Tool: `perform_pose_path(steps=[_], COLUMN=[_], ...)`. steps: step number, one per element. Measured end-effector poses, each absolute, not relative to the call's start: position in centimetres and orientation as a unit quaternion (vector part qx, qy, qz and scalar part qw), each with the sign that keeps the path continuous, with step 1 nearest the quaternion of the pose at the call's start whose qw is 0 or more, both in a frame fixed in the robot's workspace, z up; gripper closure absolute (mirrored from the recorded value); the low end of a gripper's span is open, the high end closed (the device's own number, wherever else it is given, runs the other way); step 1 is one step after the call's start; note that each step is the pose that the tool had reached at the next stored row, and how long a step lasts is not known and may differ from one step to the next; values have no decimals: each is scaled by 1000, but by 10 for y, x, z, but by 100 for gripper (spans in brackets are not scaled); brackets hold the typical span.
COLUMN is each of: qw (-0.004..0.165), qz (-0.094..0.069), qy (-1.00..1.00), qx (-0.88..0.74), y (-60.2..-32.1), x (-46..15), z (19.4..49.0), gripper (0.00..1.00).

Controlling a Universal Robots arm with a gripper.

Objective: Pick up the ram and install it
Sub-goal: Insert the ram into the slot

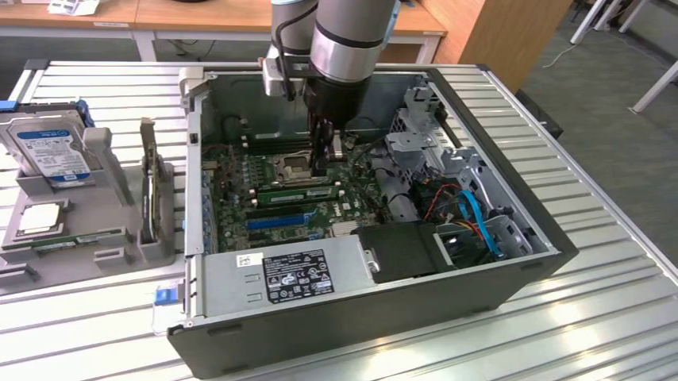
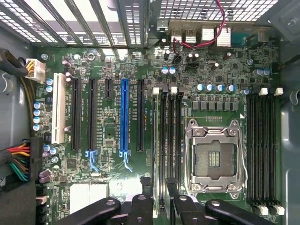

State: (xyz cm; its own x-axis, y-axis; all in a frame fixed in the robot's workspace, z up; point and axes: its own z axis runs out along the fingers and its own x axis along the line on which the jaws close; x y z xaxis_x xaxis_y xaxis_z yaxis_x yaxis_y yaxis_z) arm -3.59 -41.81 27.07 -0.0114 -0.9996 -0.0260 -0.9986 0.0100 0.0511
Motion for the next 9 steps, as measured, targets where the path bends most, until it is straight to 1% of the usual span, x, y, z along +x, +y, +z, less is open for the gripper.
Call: perform_pose_path(steps=[9], qw=[9], qz=[-27], qy=[-711], qx=[703], y=[-418], x=[-36], z=[280], gripper=[75])
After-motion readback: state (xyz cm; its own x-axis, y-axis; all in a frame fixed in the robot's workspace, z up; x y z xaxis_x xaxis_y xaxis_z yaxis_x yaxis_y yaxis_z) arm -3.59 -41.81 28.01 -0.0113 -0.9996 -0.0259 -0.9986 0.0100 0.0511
